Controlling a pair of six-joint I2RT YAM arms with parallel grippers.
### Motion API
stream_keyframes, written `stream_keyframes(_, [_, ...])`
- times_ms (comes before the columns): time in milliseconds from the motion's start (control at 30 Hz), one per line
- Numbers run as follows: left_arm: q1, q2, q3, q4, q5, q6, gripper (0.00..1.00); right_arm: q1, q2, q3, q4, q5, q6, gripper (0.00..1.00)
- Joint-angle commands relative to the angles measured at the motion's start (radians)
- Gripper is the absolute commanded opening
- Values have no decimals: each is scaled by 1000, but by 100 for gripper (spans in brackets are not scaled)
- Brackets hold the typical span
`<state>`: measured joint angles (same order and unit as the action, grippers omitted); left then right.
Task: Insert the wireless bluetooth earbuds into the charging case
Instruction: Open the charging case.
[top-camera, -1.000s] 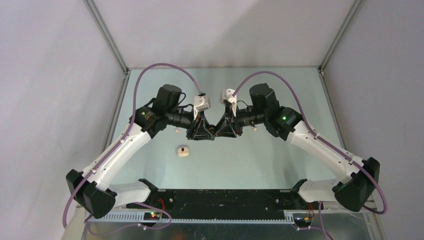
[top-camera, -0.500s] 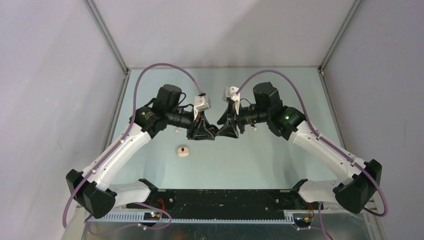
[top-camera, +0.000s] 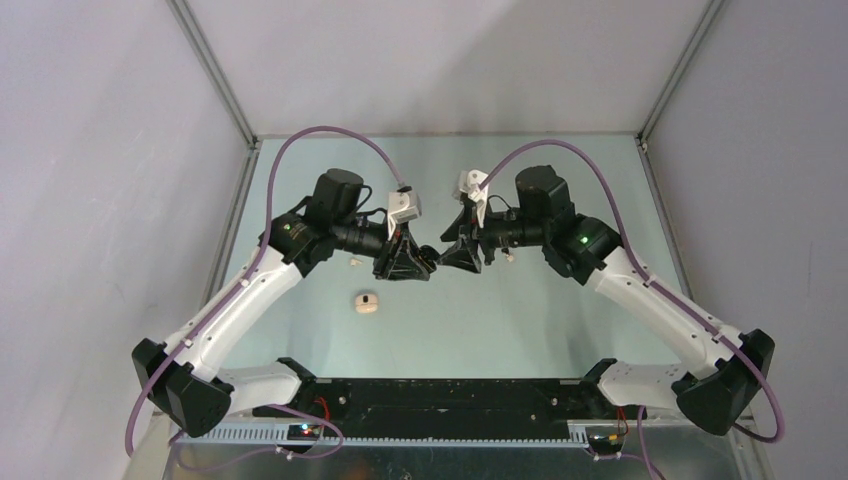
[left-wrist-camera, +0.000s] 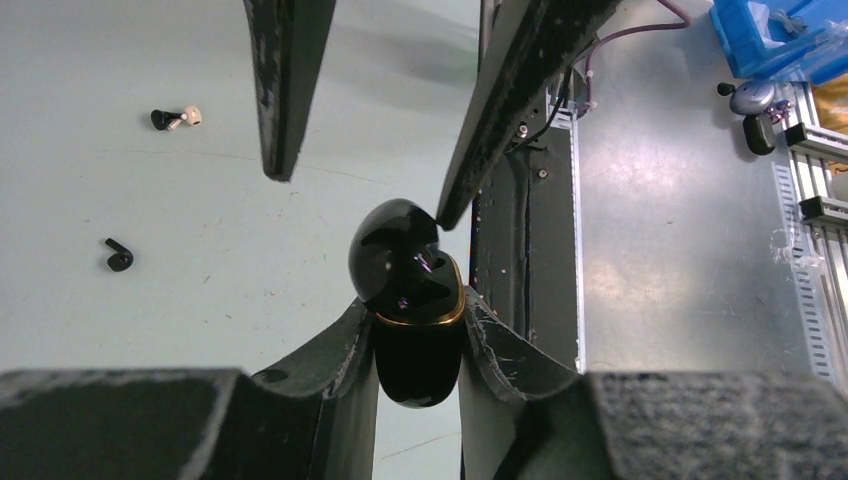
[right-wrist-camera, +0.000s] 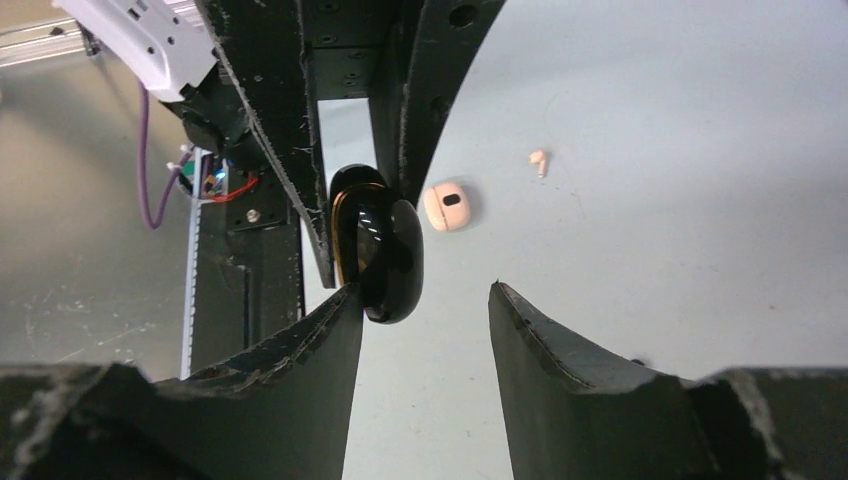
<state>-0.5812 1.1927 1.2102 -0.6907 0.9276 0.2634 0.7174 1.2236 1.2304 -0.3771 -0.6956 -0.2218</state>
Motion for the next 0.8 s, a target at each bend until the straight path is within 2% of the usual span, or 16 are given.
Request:
stream_keyframes(0, [-6, -23, 24, 12, 39, 18, 2, -10, -38, 3, 32, 72, -32, 54])
stream_keyframes(300, [-6, -15, 42, -12, 30, 34, 0, -25, -68, 3, 26, 101, -54, 55])
stream_keyframes(467, [-6, -10, 43, -12, 23, 37, 0, -30, -65, 3, 14, 27, -53, 56])
stream_keyframes(567, [-6, -7, 44, -9, 27, 32, 0, -3, -51, 3, 5, -6, -54, 60])
stream_keyframes(767, [-6, -10, 43, -6, 28, 28, 0, 55, -6, 3, 10, 44, -59, 62])
